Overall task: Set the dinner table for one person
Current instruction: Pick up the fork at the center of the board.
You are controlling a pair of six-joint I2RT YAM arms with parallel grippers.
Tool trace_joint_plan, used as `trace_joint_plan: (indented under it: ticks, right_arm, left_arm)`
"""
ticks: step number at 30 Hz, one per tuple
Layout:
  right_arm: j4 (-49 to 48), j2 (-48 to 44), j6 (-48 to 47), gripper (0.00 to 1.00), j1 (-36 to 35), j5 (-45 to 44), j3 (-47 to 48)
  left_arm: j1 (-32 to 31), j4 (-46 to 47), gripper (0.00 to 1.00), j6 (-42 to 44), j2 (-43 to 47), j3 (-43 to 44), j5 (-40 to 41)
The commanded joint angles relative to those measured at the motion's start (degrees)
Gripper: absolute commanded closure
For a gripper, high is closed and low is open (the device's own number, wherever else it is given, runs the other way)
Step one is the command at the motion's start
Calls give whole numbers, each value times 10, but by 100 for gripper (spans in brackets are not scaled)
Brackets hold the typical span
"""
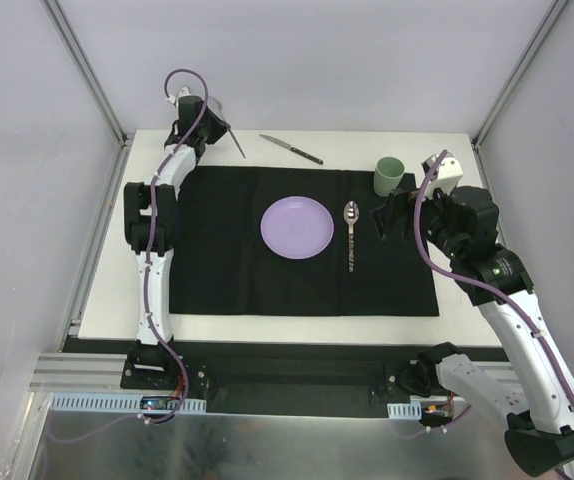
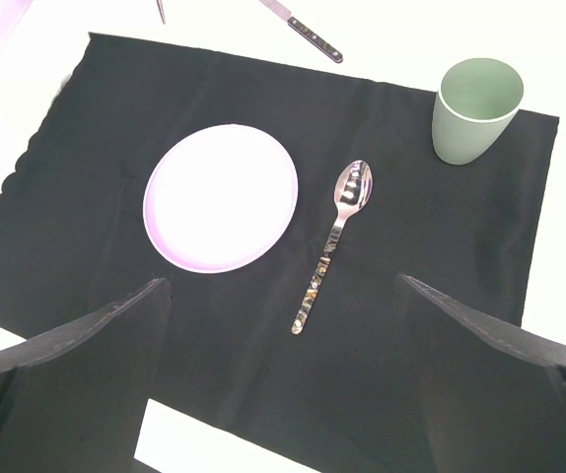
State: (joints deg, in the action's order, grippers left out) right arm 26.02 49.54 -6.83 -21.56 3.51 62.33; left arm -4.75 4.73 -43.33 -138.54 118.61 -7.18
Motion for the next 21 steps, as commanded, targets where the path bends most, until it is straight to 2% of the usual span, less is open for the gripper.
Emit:
trace_joint_plan:
  ticks: [1, 10, 17, 18, 21]
  right_arm:
    - [-9, -1, 2, 0, 4, 8, 2]
    - [-8, 0, 4, 0, 4, 12, 3]
    - [-7, -2, 10, 0, 3, 23, 4]
    - [-9, -4, 14, 0, 4, 31, 3]
    - [-5, -10, 18, 0, 4, 37, 3]
  left_arm:
    - [7, 43, 100, -4, 61, -2, -16]
    - [15, 18, 100, 19, 122, -59, -38]
    - [24, -96, 100, 86, 217, -126, -52]
    - [26, -144, 100, 114, 248, -147, -52]
    - [26, -206, 100, 162, 289, -179, -50]
